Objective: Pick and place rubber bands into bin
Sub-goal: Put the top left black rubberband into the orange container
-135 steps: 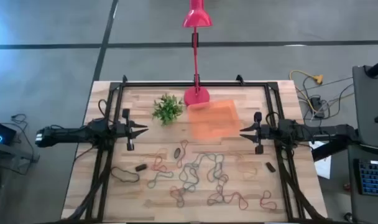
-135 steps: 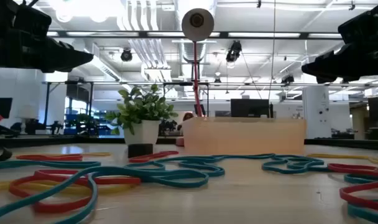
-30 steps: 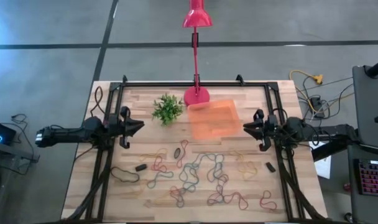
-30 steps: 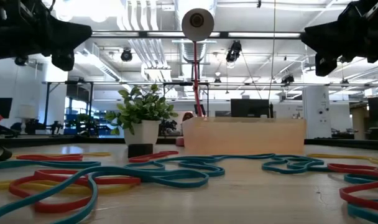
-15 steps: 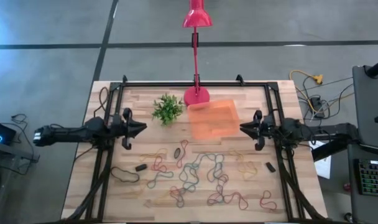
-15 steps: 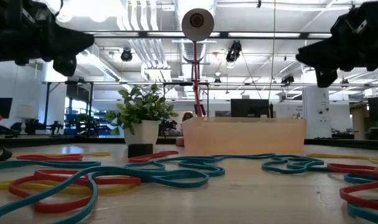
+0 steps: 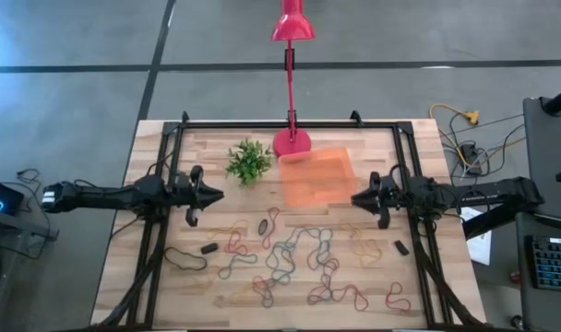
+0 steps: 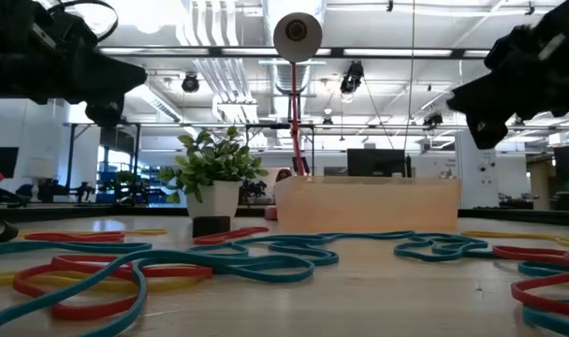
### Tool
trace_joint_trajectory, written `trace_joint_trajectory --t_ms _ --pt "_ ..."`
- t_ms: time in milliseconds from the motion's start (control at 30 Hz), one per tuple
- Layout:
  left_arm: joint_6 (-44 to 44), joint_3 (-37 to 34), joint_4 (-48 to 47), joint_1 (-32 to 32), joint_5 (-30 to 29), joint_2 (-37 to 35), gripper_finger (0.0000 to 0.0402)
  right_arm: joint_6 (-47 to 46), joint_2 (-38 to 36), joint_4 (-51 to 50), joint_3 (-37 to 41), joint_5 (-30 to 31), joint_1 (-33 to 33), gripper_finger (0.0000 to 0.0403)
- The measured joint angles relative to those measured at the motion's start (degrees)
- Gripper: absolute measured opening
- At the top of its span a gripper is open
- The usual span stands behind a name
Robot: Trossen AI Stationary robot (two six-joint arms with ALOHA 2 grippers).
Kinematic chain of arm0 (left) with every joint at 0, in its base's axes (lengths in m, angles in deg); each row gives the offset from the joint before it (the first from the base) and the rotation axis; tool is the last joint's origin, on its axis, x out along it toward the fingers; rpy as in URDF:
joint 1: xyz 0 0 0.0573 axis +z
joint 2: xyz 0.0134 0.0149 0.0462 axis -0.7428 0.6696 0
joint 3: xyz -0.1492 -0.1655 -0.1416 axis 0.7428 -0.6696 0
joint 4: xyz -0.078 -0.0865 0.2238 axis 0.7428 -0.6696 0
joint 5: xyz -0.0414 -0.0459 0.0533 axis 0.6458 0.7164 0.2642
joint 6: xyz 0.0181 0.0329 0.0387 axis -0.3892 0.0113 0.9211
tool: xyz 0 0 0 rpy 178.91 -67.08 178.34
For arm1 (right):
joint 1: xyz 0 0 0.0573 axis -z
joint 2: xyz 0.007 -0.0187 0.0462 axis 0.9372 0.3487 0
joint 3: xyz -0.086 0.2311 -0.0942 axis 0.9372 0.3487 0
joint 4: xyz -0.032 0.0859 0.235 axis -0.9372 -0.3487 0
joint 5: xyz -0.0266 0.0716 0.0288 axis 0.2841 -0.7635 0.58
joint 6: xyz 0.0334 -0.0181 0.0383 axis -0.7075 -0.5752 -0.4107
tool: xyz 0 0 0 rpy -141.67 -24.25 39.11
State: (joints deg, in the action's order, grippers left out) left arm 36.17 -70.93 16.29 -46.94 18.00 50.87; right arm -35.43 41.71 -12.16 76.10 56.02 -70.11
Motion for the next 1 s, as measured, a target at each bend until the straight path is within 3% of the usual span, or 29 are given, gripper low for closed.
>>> trace_joint_trajectory --t_ms 133,300,467,800,1000 --pt "-4.3 0.0 2.9 0.0 3.8 3.5 0.0030 -0.9 1.9 0.6 -0.8 -6.5 0.0 0.0072" --pt "-8.3 0.5 4.7 -2.7 5.2 12.6 0.0030 3.2 5.6 -10.0 -4.9 -5.8 -0.1 0.0072" --pt "-8.5 5.3 4.3 -5.5 5.2 24.9 0.0030 5.2 9.4 -11.0 -6.8 -4.8 -0.1 0.0072" --pt "-6.9 22.1 4.0 -6.6 4.9 51.7 0.0030 5.9 14.5 -11.1 -8.3 -4.7 -0.1 0.0072" --pt "-6.7 32.6 -6.9 -8.2 2.2 65.0 0.0030 5.9 16.5 -12.1 -8.2 -5.0 -0.1 0.0072"
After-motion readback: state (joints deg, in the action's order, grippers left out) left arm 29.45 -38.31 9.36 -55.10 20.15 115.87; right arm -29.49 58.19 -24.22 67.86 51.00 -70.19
